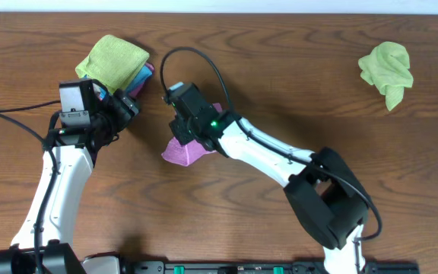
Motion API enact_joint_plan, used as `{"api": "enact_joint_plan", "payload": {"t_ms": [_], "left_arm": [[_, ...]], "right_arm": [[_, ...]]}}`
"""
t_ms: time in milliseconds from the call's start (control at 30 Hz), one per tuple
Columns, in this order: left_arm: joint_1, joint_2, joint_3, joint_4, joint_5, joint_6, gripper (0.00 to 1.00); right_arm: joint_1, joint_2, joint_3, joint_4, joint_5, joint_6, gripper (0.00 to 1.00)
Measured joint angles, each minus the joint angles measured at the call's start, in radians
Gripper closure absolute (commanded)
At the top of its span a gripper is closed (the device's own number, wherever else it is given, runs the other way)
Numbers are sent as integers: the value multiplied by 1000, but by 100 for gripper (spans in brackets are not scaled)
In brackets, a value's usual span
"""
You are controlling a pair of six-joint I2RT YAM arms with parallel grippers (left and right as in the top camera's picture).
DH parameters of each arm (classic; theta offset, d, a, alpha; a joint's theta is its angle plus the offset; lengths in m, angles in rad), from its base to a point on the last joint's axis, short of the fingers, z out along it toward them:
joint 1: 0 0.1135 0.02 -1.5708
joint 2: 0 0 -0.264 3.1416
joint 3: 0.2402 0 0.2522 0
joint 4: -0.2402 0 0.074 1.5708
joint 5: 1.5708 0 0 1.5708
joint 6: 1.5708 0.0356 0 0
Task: Fold the cloth
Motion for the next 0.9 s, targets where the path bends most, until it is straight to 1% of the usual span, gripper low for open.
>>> {"api": "enact_joint_plan", "payload": {"t_ms": [267,400,600,900], "left_arm": [[0,0,0,0,0,0,13],[0,0,0,0,0,0,13],[0,0,0,0,7,0,12],[0,0,0,0,20,0,11]], "right_arm": [[-6,-58,59,-291,111,5,99],[-35,-109,59,-422,174,46,99],[-143,-183,62,-548,242,110,98],[-316,-185,64,-693,283,171,99]]}}
